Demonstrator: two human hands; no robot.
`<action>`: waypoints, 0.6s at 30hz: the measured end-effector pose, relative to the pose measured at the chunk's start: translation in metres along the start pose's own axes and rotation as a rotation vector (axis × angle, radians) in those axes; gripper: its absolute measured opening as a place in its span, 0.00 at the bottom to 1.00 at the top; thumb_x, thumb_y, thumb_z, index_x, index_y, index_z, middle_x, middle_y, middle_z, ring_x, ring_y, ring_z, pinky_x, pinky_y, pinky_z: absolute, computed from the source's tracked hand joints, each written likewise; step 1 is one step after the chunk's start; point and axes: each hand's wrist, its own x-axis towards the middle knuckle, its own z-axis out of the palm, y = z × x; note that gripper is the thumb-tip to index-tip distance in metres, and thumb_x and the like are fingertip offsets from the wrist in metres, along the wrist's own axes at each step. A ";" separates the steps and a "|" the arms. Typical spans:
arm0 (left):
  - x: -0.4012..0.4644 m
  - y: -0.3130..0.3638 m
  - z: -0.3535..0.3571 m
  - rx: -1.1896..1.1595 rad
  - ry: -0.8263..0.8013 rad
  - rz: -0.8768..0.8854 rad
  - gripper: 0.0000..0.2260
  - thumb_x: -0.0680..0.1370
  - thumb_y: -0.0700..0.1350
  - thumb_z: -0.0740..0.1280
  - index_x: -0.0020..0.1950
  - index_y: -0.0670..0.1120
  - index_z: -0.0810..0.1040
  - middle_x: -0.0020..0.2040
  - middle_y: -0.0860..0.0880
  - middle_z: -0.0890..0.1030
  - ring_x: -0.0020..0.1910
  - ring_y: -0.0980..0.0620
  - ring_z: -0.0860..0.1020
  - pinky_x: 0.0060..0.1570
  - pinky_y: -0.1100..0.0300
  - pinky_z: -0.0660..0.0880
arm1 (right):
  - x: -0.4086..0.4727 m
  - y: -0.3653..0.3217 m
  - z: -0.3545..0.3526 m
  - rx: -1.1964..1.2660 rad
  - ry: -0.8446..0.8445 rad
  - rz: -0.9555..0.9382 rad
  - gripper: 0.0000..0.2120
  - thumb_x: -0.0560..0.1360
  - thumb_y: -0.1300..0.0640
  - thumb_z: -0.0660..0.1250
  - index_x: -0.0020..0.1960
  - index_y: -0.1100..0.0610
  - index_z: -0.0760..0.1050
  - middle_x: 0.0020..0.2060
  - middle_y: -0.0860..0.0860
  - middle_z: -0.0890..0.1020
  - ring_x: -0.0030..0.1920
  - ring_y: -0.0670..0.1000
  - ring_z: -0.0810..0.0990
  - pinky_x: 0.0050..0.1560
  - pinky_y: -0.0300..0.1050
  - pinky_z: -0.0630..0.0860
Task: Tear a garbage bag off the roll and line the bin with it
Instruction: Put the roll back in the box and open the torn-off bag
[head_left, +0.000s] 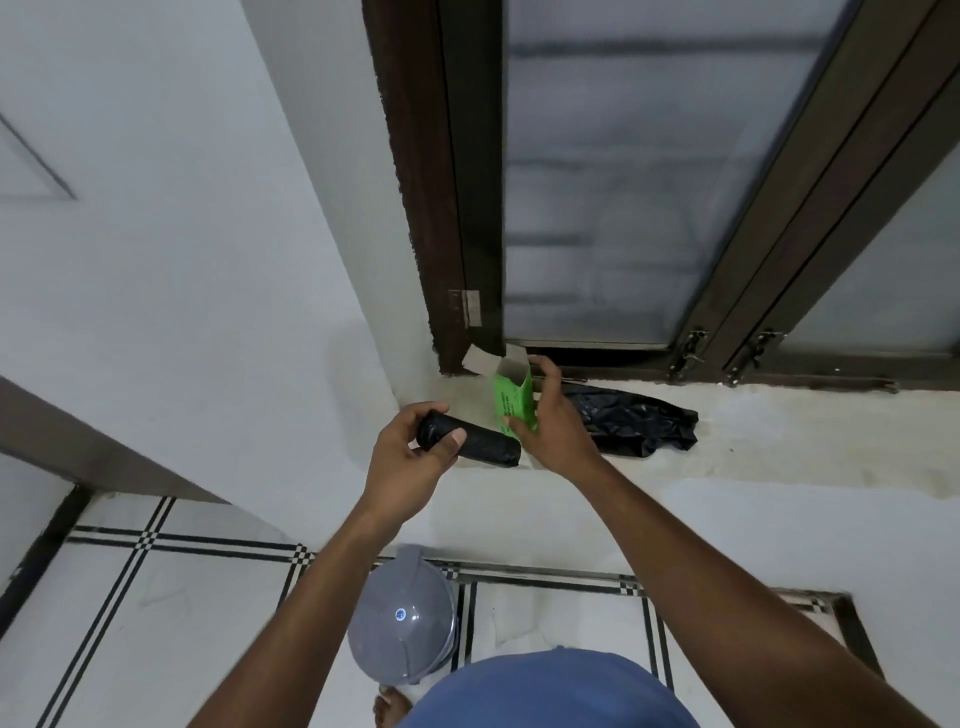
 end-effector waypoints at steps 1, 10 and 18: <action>0.001 0.001 0.002 0.003 -0.010 0.001 0.13 0.81 0.42 0.79 0.63 0.54 0.85 0.61 0.45 0.83 0.63 0.39 0.85 0.63 0.42 0.86 | -0.002 -0.001 -0.001 0.001 0.004 -0.006 0.48 0.79 0.59 0.79 0.84 0.45 0.49 0.77 0.59 0.77 0.70 0.63 0.83 0.66 0.62 0.83; 0.008 0.019 0.002 0.106 -0.049 0.075 0.14 0.82 0.42 0.77 0.65 0.53 0.83 0.61 0.52 0.83 0.64 0.43 0.84 0.64 0.44 0.85 | -0.007 -0.002 -0.003 -0.063 -0.030 -0.056 0.49 0.81 0.63 0.76 0.89 0.45 0.47 0.84 0.57 0.68 0.79 0.63 0.74 0.71 0.63 0.79; 0.013 0.027 -0.004 0.089 -0.046 0.079 0.13 0.82 0.42 0.77 0.64 0.55 0.84 0.61 0.51 0.83 0.64 0.44 0.84 0.64 0.42 0.85 | -0.008 0.000 -0.002 -0.053 -0.010 -0.048 0.48 0.78 0.67 0.78 0.86 0.50 0.53 0.83 0.56 0.67 0.80 0.62 0.72 0.73 0.65 0.80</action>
